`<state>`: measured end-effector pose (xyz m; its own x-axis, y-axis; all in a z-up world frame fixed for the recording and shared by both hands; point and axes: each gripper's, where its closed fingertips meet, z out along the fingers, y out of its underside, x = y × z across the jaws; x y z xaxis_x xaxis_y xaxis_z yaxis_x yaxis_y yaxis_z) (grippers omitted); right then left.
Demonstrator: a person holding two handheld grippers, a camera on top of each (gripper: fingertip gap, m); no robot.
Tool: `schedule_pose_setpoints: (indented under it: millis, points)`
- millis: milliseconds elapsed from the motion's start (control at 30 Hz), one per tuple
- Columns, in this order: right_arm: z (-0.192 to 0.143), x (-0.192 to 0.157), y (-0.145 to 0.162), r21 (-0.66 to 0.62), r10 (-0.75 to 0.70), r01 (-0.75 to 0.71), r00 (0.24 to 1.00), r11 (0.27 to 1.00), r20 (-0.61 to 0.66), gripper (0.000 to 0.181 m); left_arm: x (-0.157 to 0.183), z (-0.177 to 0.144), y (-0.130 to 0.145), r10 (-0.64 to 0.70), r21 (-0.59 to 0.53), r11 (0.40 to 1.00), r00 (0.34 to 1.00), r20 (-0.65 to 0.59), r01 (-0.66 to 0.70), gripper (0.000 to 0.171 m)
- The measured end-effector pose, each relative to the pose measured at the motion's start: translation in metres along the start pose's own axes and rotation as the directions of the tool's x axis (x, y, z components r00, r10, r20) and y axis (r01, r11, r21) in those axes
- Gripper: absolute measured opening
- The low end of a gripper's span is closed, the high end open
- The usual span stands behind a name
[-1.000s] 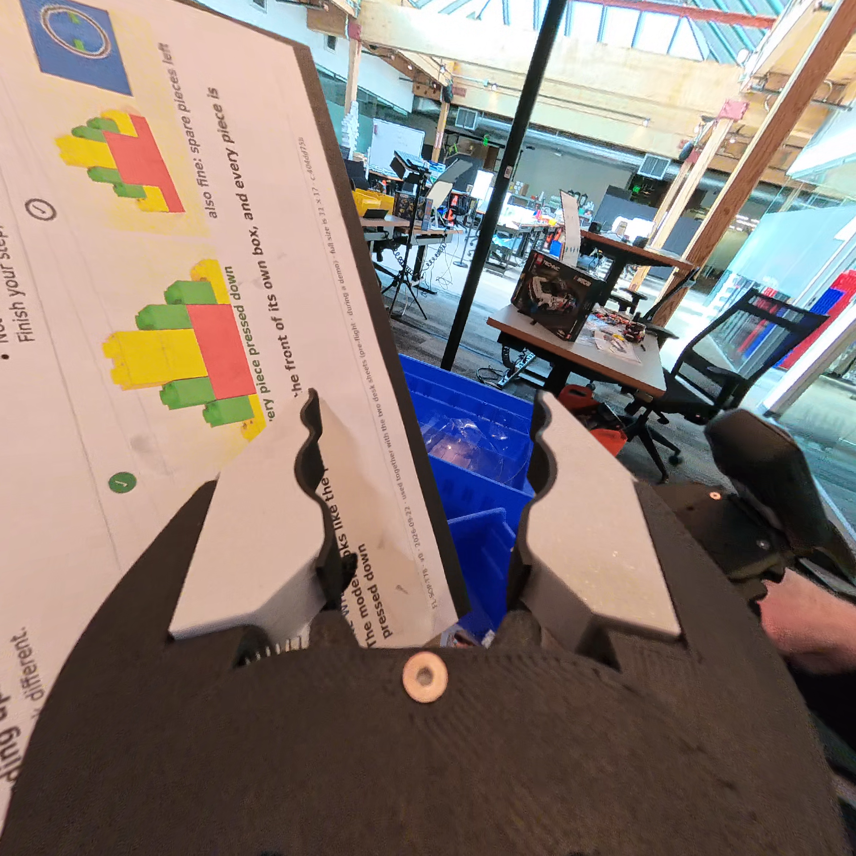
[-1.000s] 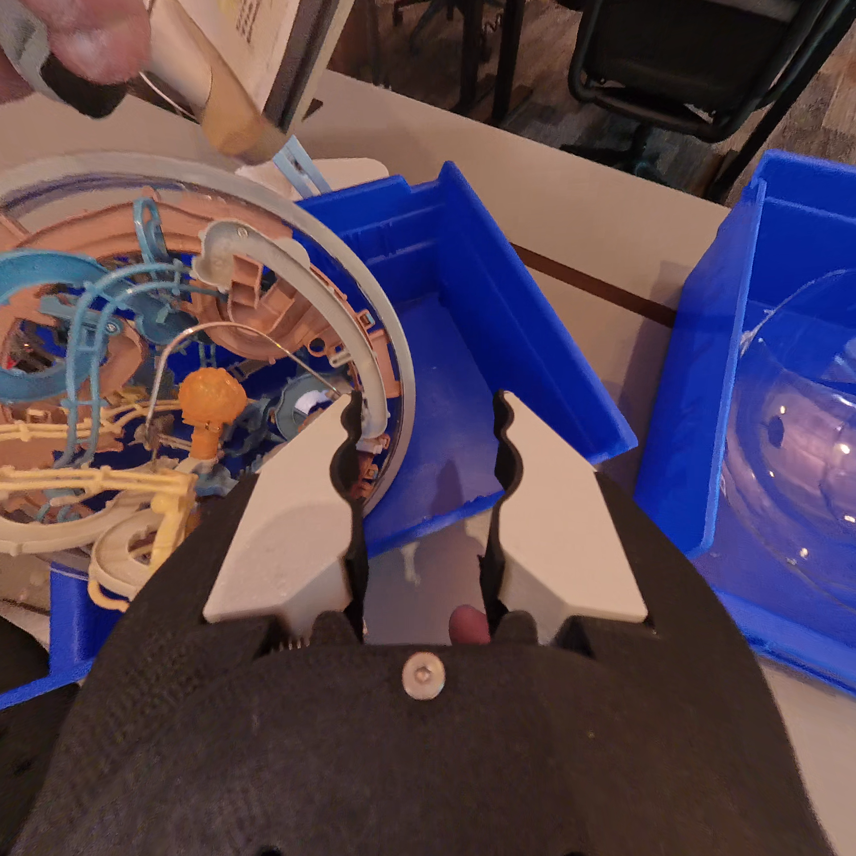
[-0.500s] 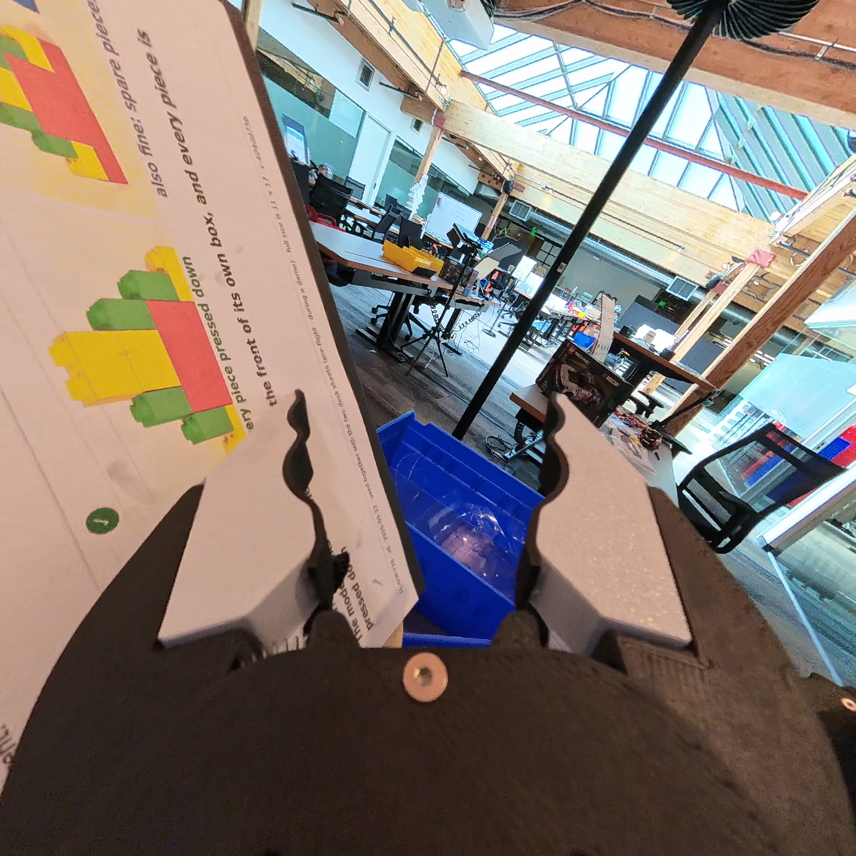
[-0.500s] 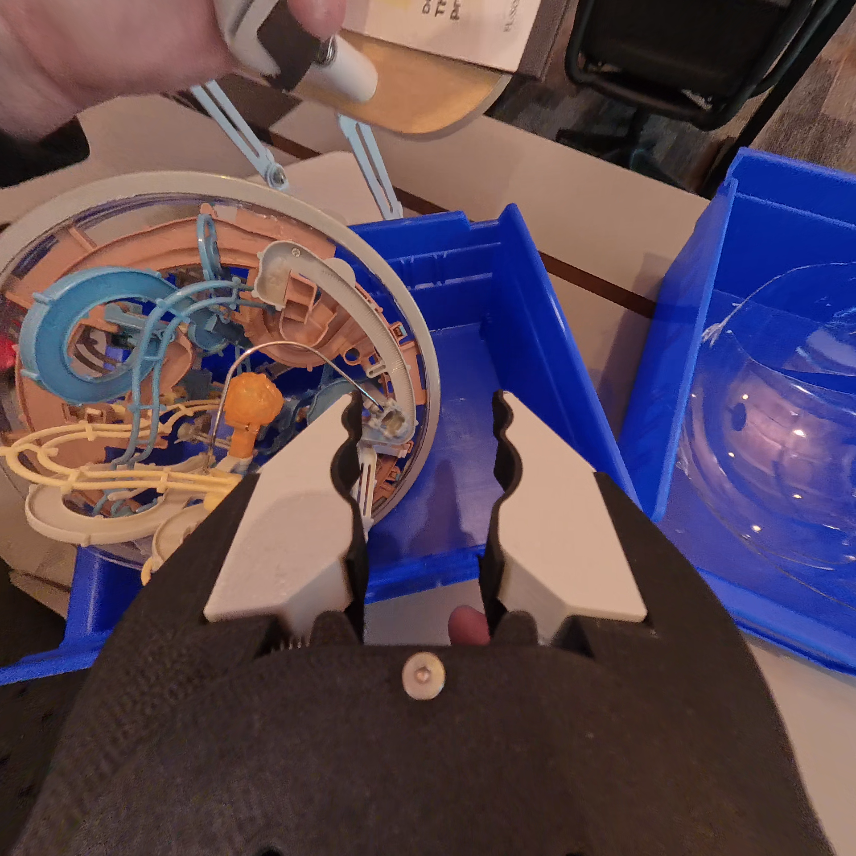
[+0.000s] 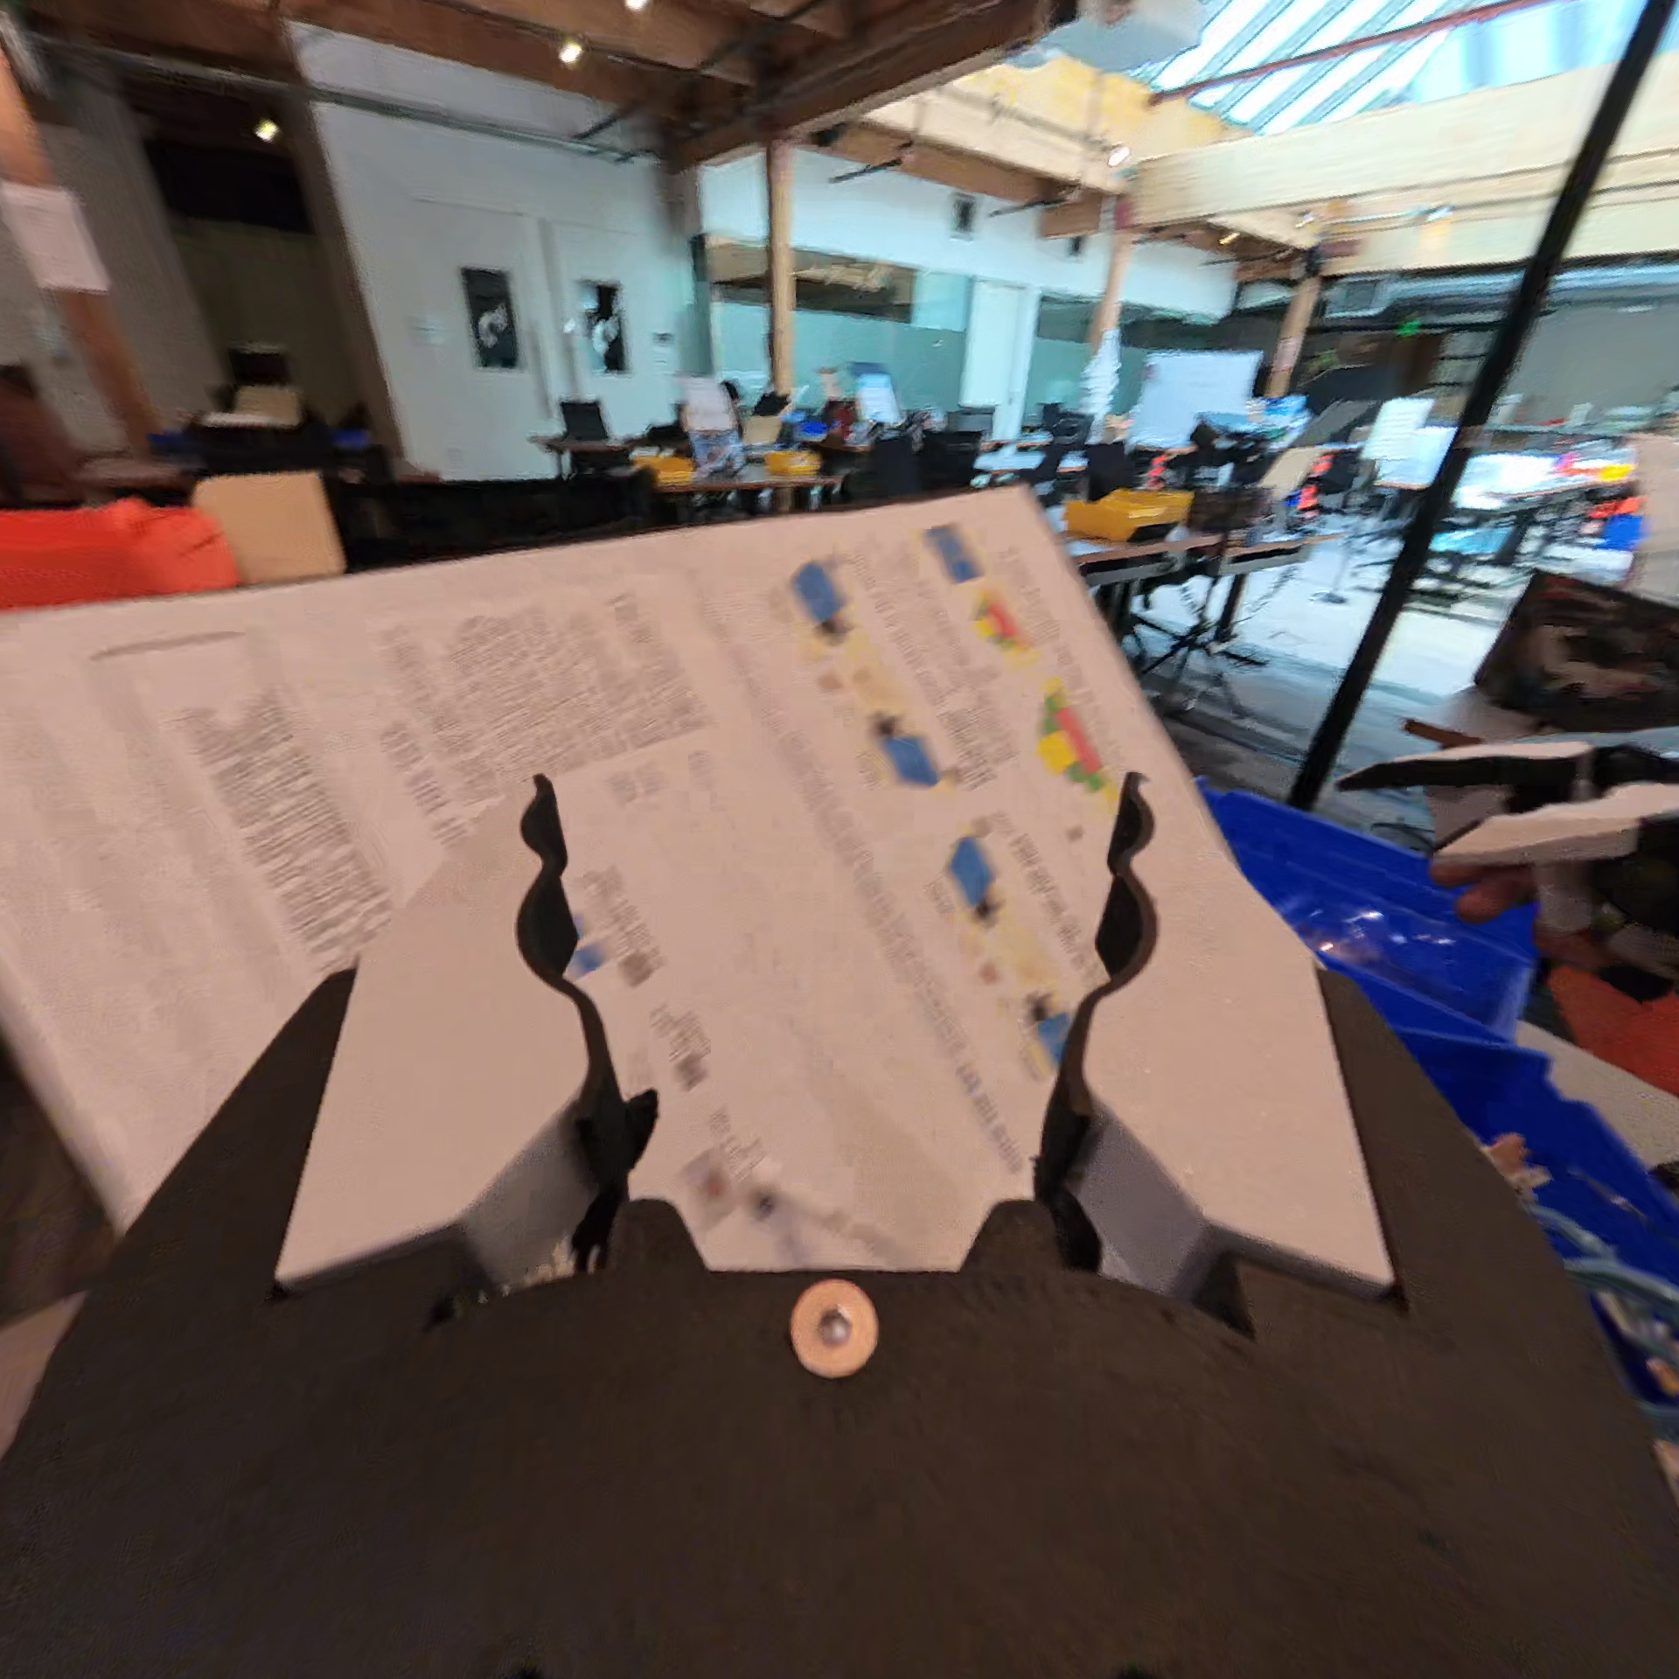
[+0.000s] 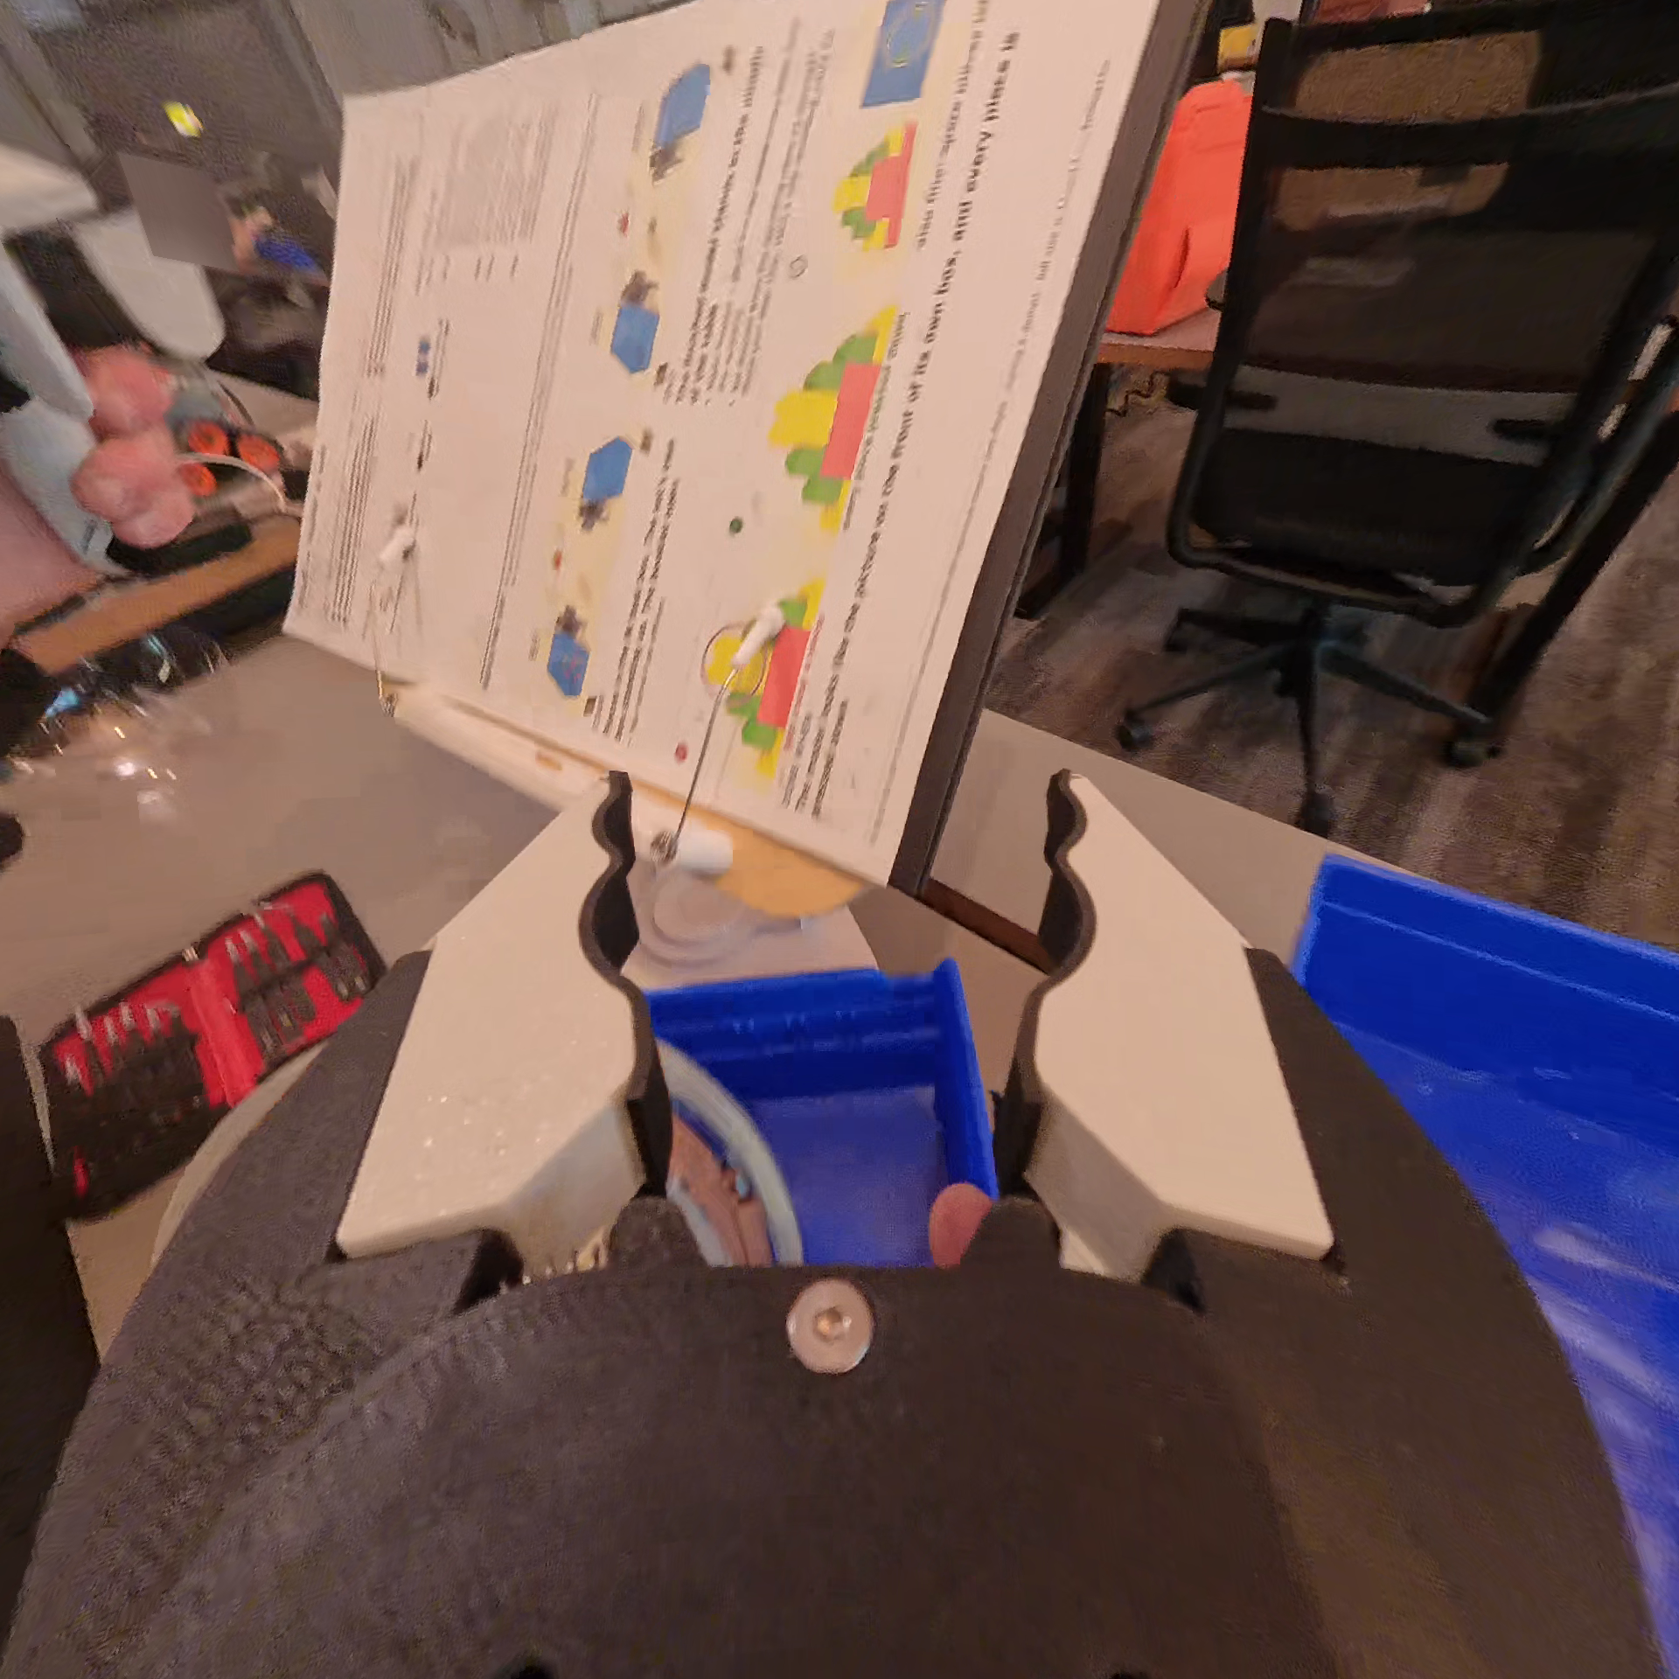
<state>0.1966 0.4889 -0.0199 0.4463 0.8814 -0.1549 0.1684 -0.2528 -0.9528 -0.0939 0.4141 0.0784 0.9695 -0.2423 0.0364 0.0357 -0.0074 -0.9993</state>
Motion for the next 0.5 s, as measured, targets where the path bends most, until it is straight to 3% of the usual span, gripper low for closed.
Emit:
schedule_pose_setpoints:
  millis: [67,133,200,267,333,433,500]
  points:
    - [0.026,0.012,-0.007,0.005,0.058,-0.058,0.997,0.998,0.049,0.094,-0.065,-0.032,0.028,-0.047,-0.135,0.989,0.994,0.096,0.059,0.121]
    - [0.049,0.022,-0.01,-0.001,0.103,-0.103,0.991,0.995,0.085,0.09,-0.115,-0.054,0.055,-0.123,-0.195,0.969,0.98,0.153,0.152,0.133]
    - [0.068,0.032,-0.007,-0.021,0.132,-0.13,0.986,0.991,0.099,0.093,-0.13,-0.061,0.078,-0.303,-0.219,0.925,0.951,0.065,0.309,0.139]
    - [0.083,0.031,-0.004,-0.03,0.179,-0.177,0.97,0.984,0.163,0.095,-0.112,-0.055,0.101,-0.515,-0.287,0.839,0.845,-0.143,0.462,0.139]
    - [0.093,0.019,-0.003,-0.044,0.237,-0.234,0.935,0.971,0.264,0.089,-0.081,-0.048,0.116,-0.608,-0.364,0.788,0.722,-0.331,0.497,0.129]
    - [0.107,0.007,0.007,-0.091,0.252,-0.235,0.91,0.968,0.328,0.077,-0.037,-0.035,0.143,-0.615,-0.474,0.783,0.618,-0.489,0.403,0.102]
    - [0.113,0.0,0.012,-0.117,0.267,-0.241,0.892,0.963,0.365,0.061,-0.021,-0.025,0.145,-0.598,-0.47,0.8,0.569,-0.565,0.374,0.081]
